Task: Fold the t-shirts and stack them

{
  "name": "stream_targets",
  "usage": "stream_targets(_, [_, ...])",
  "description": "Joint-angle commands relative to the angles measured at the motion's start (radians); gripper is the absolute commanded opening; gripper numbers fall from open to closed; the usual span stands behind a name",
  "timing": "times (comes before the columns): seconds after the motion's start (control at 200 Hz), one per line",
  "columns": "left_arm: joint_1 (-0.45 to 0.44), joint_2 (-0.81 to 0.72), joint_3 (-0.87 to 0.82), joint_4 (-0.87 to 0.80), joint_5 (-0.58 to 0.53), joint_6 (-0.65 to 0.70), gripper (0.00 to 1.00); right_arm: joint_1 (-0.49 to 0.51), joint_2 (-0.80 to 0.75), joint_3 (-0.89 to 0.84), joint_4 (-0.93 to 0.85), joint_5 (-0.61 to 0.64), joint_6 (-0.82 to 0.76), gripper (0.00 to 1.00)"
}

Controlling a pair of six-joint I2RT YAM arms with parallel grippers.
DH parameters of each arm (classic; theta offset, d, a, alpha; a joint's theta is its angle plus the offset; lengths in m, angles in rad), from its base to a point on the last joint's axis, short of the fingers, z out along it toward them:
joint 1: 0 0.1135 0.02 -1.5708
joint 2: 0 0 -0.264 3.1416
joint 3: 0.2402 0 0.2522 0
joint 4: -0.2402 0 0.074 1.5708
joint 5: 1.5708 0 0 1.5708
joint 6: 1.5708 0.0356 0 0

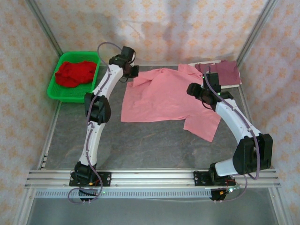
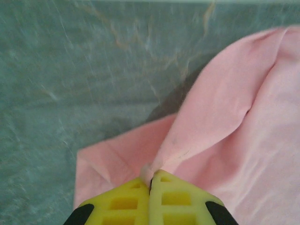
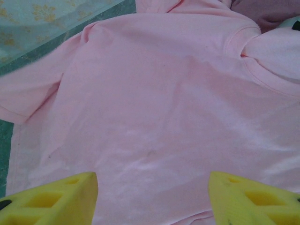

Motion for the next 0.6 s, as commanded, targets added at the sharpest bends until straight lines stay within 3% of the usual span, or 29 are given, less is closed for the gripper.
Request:
stream_targets(0.0, [0.037,-0.002,0.023,0.02,-0.052,0.014,0.0,-0.005,-0.01,0.004,-0.006,0.035,-0.011,0.64])
stream_targets(0.235, [0.112,0.179,0.232,0.179,-0.112,0.006,0.0,-0.005,-0.013,0.009,-0.007,0.02,-0.007,0.64])
stream_targets(0.29, [0.134,0.209,0.279,0.213,-0.112,-0.023,0.11,-0.005,-0.015,0.007,-0.008,0.021,-0.007,0.64])
stream_targets(0.365, [0.155,0.204,0.286,0.263,-0.167,-0.049,0.13,-0.006,-0.019,0.007,-0.016,0.024,-0.008,0.65])
stream_targets(0.385, [0.162,0.201,0.286,0.27,-0.177,-0.053,0.24,-0.005,-0.02,0.006,-0.017,0.024,-0.009,0.65])
stream_targets(0.44, [0.177,0.179,0.285,0.285,-0.186,-0.054,0.65,-0.005,-0.024,0.003,-0.017,0.026,-0.009,0.65])
stream_targets(0.49, [0.186,0.147,0.283,0.27,-0.192,-0.053,0.68,-0.005,-0.026,0.004,-0.019,0.025,-0.007,0.65])
stream_targets(0.56, [0.187,0.089,0.275,0.219,-0.179,-0.041,0.84,-0.006,-0.025,0.003,-0.017,0.027,-0.006,0.65])
stream_targets(0.596, [0.186,0.057,0.267,0.175,-0.153,-0.033,0.86,-0.004,-0.021,0.003,-0.018,0.027,-0.006,0.65])
